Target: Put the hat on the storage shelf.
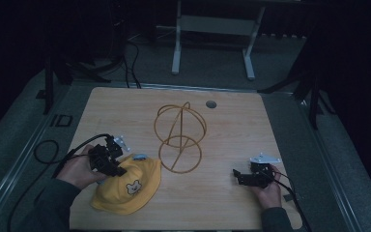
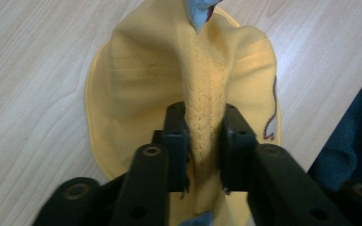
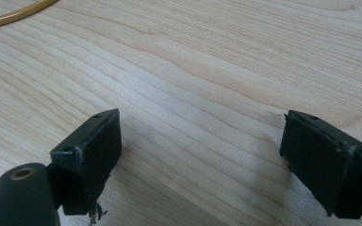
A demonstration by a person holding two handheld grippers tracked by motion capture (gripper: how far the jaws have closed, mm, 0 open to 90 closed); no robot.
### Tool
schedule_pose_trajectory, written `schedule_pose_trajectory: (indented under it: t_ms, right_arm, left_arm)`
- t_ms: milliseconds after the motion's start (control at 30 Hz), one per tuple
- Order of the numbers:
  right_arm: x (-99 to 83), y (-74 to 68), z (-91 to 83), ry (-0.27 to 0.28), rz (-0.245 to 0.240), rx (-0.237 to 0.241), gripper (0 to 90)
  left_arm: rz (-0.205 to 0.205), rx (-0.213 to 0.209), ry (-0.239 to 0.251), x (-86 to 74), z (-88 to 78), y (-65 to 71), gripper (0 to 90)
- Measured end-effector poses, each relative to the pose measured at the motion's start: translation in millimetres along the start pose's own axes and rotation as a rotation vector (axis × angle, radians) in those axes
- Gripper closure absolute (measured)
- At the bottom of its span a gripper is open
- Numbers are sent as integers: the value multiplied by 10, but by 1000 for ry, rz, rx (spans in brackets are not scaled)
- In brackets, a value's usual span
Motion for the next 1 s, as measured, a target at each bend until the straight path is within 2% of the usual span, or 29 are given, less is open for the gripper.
schedule_pose_trajectory:
  t_ms: [200,333,600,1000]
  right_arm:
    - [0,0,0,0,0,0,133]
    - [0,-1,0,0,0,0,133]
    - [0,0,0,0,0,0,133]
    - [0,0,0,0,0,0,133]
  left_arm:
    - [20,15,-20,-21,-30,-7,807]
    - [18,21,-20,-26,-58,-23,811]
    - [-10,44,17,-40,-223,-106,814]
    - [-20,52,52,-71,-388,-191,815]
Point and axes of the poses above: each handheld gripper's, and its own axes: z roughly forward along the jaws, x roughly out of its top, y roughly to its right, the point moved 5 cm from there along z, roughly forward along the jaws, and after that the axes turned 1 degree about x, right-handed, at the moved point
